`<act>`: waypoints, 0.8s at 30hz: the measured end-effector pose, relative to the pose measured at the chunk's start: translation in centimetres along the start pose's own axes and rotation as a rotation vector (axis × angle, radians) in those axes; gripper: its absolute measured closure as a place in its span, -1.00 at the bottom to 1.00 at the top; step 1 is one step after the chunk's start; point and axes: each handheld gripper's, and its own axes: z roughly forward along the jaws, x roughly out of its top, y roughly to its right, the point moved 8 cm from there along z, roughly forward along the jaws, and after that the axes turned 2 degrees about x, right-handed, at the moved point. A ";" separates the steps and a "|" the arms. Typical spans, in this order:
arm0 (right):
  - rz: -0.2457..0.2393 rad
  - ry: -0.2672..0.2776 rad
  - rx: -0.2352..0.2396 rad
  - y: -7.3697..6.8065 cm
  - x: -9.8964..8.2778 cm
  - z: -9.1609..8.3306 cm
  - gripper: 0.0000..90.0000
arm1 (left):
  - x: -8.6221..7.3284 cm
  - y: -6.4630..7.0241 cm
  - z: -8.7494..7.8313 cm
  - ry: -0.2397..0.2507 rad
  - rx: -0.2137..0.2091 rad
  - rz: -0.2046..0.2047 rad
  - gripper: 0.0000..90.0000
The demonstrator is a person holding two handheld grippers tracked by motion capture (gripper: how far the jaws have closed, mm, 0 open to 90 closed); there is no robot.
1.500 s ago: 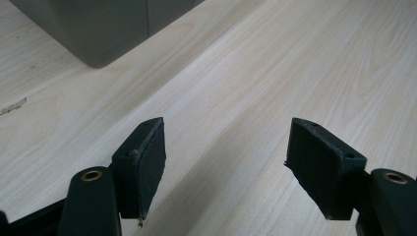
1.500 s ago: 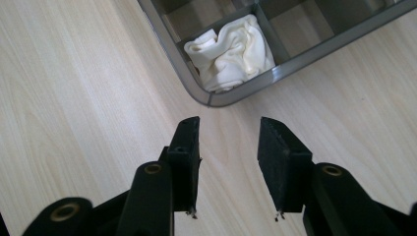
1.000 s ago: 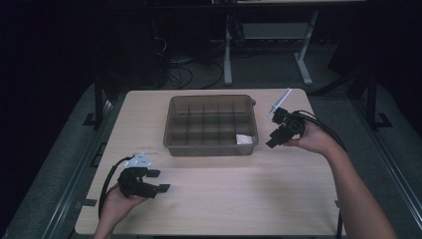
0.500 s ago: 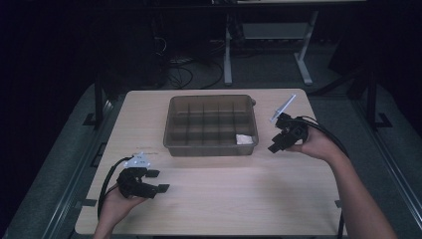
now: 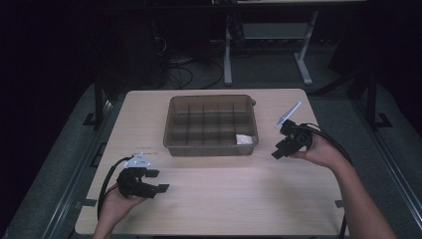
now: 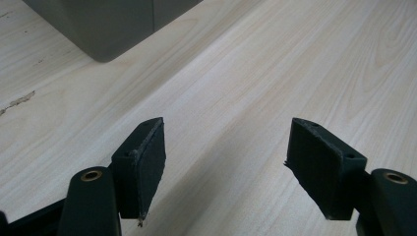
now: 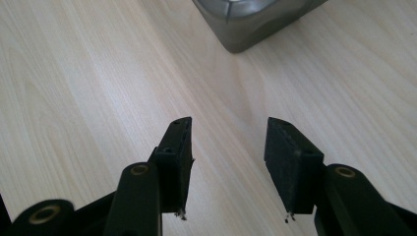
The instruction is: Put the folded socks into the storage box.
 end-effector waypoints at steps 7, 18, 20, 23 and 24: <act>0.008 0.007 0.004 -0.2 -0.7 0.0 0.17 | -0.1 0.0 0.0 0.002 0.000 -0.003 -0.32; 0.039 0.020 0.022 -0.4 -2.2 0.9 0.16 | -0.1 -0.1 -0.1 0.005 0.002 -0.006 -0.32; 0.042 0.023 0.024 -0.4 -2.4 0.9 0.15 | -0.1 -0.1 -0.1 0.005 0.002 -0.006 -0.32; 0.051 0.027 0.026 -0.6 -2.8 1.0 0.15 | -0.1 -0.1 -0.1 0.003 0.001 -0.008 -0.32; 0.049 0.026 0.026 -0.6 -2.9 1.1 0.14 | -0.2 -0.1 -0.1 0.004 0.002 -0.007 -0.32</act>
